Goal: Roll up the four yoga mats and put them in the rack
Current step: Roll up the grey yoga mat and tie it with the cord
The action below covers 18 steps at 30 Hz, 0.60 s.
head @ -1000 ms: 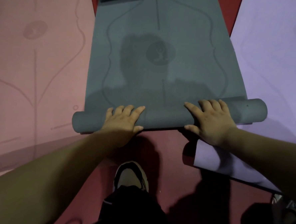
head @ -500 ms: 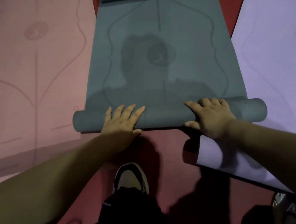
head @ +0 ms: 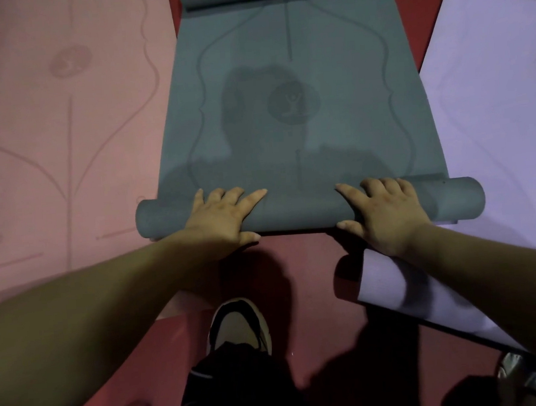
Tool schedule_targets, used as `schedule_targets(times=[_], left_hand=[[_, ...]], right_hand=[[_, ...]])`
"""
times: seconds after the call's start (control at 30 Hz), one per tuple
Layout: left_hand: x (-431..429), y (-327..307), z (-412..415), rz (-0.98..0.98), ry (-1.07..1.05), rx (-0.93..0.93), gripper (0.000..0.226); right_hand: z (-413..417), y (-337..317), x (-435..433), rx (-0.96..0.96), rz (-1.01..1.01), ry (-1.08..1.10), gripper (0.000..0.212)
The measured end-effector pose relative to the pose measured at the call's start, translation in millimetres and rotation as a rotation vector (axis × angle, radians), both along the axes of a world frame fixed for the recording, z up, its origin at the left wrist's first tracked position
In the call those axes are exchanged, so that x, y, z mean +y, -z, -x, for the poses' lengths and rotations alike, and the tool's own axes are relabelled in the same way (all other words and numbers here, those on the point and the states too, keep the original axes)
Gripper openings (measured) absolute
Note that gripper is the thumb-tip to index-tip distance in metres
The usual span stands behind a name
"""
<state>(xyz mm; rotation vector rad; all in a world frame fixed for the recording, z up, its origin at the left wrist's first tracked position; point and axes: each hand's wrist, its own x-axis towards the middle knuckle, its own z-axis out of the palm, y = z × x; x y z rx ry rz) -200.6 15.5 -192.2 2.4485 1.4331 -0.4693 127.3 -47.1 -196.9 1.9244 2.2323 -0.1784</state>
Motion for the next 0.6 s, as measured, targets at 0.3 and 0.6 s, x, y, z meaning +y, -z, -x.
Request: schedule_targets(times=[0.3,0.6], left_hand=[[-1,-4,8,-0.013,0.077,-0.024,0.083],[-44,-8,17,0.096,0.178,-0.098,0.084]], right_hand=[[-1,-17,2,-0.009,0.165,-0.031,0.080],[-5,-29,-48,0.036,0.276,-0.048,0.095]])
